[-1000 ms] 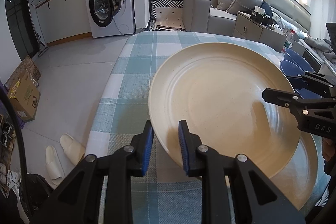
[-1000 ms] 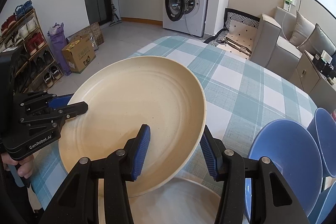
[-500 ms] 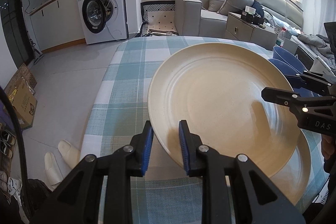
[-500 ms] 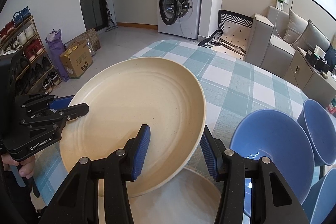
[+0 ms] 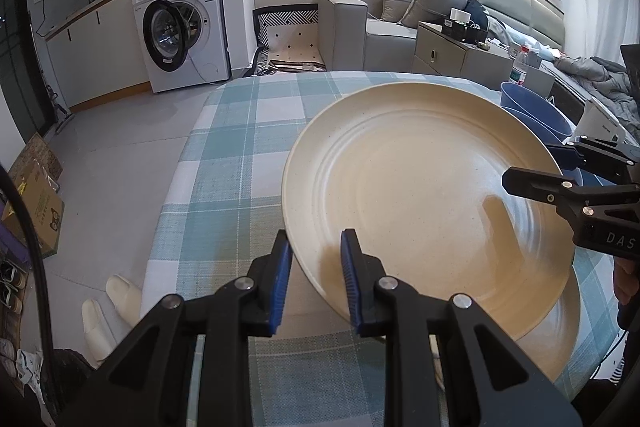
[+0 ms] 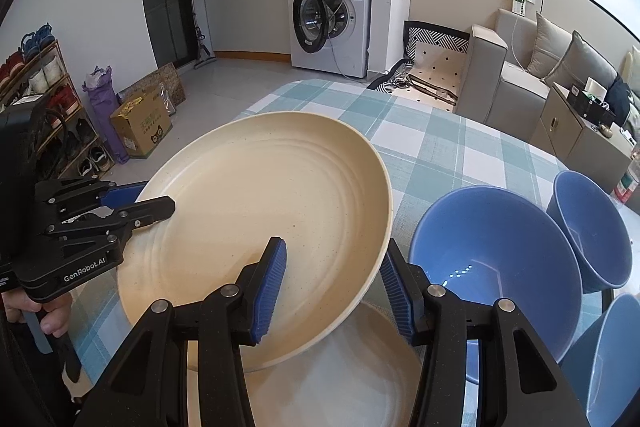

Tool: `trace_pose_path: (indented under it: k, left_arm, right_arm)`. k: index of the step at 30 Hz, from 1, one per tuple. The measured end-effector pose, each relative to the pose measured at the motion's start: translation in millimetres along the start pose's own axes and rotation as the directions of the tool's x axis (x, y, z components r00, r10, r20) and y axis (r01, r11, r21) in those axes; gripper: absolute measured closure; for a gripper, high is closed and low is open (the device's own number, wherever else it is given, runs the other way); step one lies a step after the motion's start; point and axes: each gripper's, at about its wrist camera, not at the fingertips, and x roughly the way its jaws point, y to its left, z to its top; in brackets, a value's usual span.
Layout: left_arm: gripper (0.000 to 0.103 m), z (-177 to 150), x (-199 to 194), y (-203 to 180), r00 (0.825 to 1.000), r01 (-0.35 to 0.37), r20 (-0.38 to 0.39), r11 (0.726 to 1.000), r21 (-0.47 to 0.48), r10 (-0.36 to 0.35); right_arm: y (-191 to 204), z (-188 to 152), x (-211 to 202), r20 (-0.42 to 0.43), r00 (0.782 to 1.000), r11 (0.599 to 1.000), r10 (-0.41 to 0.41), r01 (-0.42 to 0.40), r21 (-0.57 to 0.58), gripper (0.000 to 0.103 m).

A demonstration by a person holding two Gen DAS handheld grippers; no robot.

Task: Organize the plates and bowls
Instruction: 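Lift the cream plate with both grippers and carry it toward the plate stack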

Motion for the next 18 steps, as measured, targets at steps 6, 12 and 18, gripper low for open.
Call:
trace_pose_path:
  k: [6,12,18]
  left_arm:
    - [0.081,0,-5,-6,1.0,0.006,0.006,1.0,0.013,-0.006]
    - [0.081,-2,-9,-11,1.0,0.018,0.008,0.999,0.027,-0.018]
    - [0.08,-1,-14,-16,1.0,0.025,0.015,0.999,0.037,-0.026]
  right_arm:
    - [-2,-5,-10,0.008,1.0,1.0,-0.008,0.008,0.008,0.054]
    - [-4,-10,-17,0.013,1.0,1.0,-0.011,0.01,0.021,0.054]
    - [-7,-18,-25,0.014,1.0,0.999,-0.014,0.014,0.033,0.054]
